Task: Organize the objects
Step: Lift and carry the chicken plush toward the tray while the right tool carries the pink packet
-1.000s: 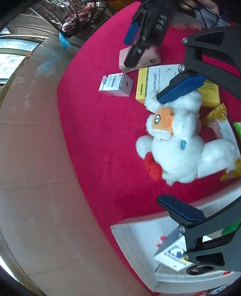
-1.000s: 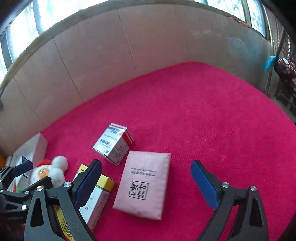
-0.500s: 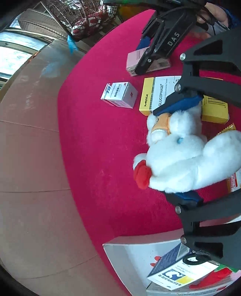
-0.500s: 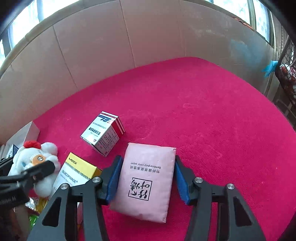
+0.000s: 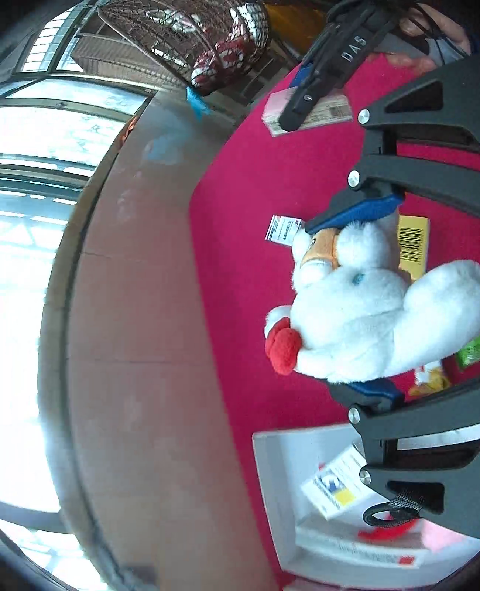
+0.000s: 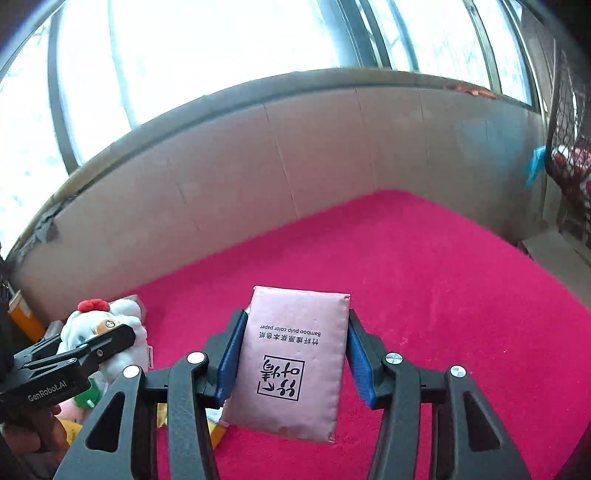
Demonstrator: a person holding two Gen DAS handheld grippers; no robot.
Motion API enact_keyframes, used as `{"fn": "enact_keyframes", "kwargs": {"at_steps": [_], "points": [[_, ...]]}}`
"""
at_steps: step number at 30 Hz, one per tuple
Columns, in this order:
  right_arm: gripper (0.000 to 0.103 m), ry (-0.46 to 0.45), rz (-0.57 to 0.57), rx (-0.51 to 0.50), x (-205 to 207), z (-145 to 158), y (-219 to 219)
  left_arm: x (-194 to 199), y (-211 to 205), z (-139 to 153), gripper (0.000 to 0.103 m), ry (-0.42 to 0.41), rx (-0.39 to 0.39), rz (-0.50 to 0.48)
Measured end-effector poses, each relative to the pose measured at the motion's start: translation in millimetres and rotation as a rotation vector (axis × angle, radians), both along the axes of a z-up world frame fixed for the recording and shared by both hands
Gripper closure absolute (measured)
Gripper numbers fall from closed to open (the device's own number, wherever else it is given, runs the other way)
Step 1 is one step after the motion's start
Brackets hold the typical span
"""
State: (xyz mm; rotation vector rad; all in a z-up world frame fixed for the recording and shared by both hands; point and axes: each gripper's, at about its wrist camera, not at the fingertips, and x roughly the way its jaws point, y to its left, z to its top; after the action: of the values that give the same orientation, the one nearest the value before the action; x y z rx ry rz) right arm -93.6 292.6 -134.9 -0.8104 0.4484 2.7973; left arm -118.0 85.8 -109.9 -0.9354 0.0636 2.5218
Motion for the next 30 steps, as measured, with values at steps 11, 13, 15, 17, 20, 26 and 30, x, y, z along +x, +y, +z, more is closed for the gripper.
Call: {"fn": "enact_keyframes", "kwargs": {"at_steps": [11, 13, 15, 17, 20, 26, 30], "points": [[0.048, 0.151, 0.066, 0.036, 55, 65, -33, 68, -24, 54, 0.037, 0.154, 0.056, 0.03], [0.048, 0.125, 0.091, 0.068, 57, 57, -52, 78, -38, 48, 0.037, 0.15, 0.058, 0.058], [0.048, 0.111, 0.129, 0.074, 61, 57, -67, 87, -53, 45, 0.037, 0.158, 0.062, 0.094], [0.048, 0.122, 0.172, 0.086, 59, 67, -83, 98, -68, 46, 0.037, 0.178, 0.053, 0.153], [0.048, 0.176, 0.243, 0.116, 59, 91, -118, 118, -116, 57, 0.037, 0.206, 0.09, 0.244], [0.048, 0.146, 0.442, 0.193, 60, 80, -208, 142, -183, 52, 0.037, 0.213, 0.139, 0.399], [0.048, 0.126, 0.552, 0.217, 62, 78, -261, 160, -232, 48, 0.037, 0.206, 0.161, 0.503]]}}
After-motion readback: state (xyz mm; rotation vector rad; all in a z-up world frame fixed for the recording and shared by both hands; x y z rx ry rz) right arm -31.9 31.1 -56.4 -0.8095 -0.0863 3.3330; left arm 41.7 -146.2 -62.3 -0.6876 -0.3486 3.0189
